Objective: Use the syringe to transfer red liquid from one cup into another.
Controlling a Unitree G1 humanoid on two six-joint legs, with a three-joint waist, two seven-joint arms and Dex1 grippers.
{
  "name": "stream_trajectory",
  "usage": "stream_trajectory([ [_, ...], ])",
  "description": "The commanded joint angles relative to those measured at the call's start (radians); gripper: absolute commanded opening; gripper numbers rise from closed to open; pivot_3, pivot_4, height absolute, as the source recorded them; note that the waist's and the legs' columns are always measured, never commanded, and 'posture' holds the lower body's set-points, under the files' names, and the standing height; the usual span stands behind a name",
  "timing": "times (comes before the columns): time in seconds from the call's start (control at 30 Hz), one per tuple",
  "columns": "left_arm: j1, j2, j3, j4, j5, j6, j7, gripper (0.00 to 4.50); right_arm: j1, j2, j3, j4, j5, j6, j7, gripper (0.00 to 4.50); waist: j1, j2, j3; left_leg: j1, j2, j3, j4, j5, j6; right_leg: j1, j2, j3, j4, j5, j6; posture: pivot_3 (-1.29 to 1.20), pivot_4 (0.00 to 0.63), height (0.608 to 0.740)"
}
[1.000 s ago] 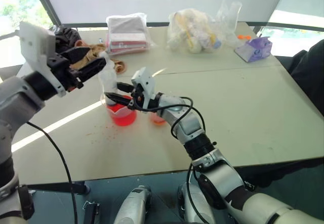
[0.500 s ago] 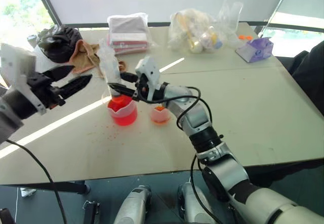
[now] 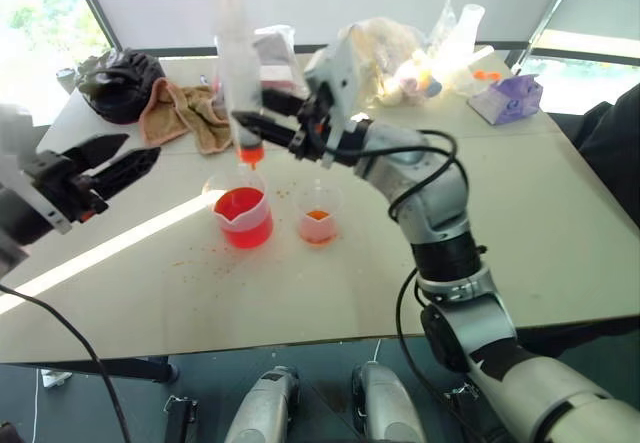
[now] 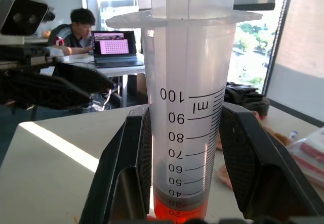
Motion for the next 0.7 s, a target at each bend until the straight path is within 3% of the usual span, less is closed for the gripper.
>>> stream_trajectory([
  [0.03,-0.066,-0.012,-0.049,0.012,0.013,-0.048,0.001,3.17,-0.018,-0.067,-0.066,-0.113,0.055,0.078,-0.019,1.44,0.008,0.0,0.0,0.0,0.0,0.0,0.0,0.0,0.0,0.0,0.0,0.0,0.0,0.0,0.0,0.0,0.15,0.734],
  [0.33,-0.198,-0.046,-0.193,0.096,0.085,-0.097,-0.037,3.17,0.144,-0.192,-0.098,-0.33,0.114,0.237,-0.085,1.44,0.021,-0.001,0.0,-0.001,0.0,0.001,-0.001,0.0,0.0,0.0,-0.003,0.0,-0.001,0.0,0.0,0.0,0.15,0.734],
  [0.7,-0.559,-0.117,-0.336,0.213,0.071,-0.054,-0.041,3.17,0.285,-0.216,-0.039,-0.371,0.081,0.197,-0.123,1.44,0.016,-0.001,0.001,-0.001,0.0,0.001,0.001,0.0,0.001,0.001,-0.002,-0.002,-0.002,0.0,0.0,0.0,0.15,0.734],
])
